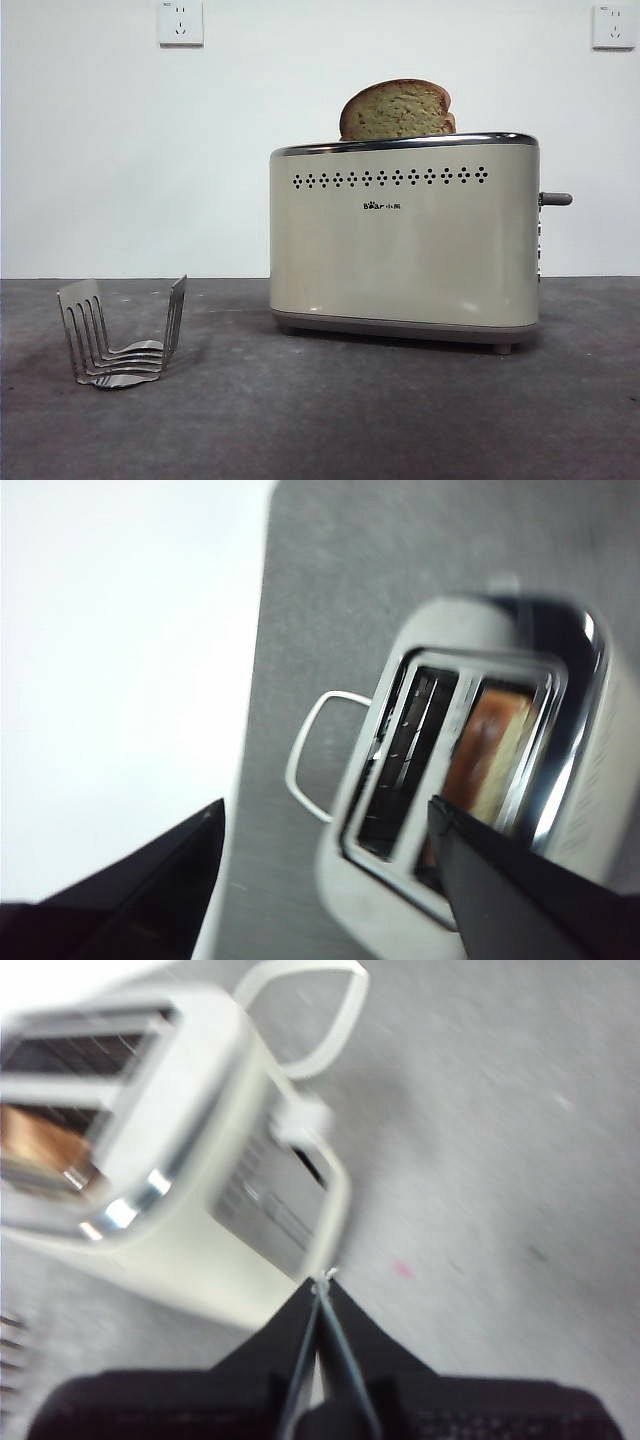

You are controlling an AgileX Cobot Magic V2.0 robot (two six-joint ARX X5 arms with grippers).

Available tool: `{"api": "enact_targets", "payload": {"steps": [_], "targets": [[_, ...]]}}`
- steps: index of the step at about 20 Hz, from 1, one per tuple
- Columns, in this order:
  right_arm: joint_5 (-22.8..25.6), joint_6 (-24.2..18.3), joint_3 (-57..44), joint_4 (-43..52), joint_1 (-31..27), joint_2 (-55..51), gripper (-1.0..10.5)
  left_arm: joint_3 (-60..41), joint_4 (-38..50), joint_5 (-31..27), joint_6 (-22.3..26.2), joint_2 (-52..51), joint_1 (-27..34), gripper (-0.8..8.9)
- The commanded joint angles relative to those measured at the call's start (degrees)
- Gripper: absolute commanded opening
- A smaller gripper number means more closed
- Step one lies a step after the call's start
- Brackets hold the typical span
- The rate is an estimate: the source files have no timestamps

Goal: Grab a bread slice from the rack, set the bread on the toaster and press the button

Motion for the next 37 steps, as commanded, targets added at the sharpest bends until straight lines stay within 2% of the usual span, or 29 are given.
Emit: {"api": "enact_targets", "payload": {"steps": [1,4,5,7,10,13,17,26,37], "targets": [[-2.62,2.25,0.52,2.89,-0.11,2.64,0.0,-0.17,-3.15,-0.02,-22.53,-2.56,0.09,2.98],[-5.46,2.58,2.93,5.51,-0.9,8.33,0.0,-0.17,-9.7,-0.02,-30.05,-6.14,1.4,0.16],[-7.04,3.32,4.35,6.08,-1.6,10.45,0.0,-0.17,-12.22,-0.02,-31.85,-6.88,2.16,-0.1],[-11.21,4.59,7.34,7.87,-3.26,14.78,-0.1,-0.17,-17.84,0.0,-35.1,-7.65,3.58,-0.08],[-20.15,8.85,10.56,12.63,-5.35,21.97,-0.1,-0.37,-24.35,0.0,-37.88,-7.67,6.88,-0.08],[-23.06,11.76,11.19,16.13,-5.7,27.19,-0.1,-0.37,-24.35,0.55,-40.41,-7.69,8.92,-0.08],[-26.32,12.33,11.19,18.88,-5.68,32.5,-0.1,-0.37,-24.35,3.58,-42.47,-8.07,12.02,-0.08],[-26.95,12.44,11.19,22.1,-5.68,37.77,-0.1,-0.37,-24.35,5.66,-42.53,-8.07,13.68,-0.08],[-27.15,12.28,11.17,21.4,-5.68,40.19,-0.1,-0.37,-24.37,6.01,-42.91,-8.07,13.7,-0.08]]}}
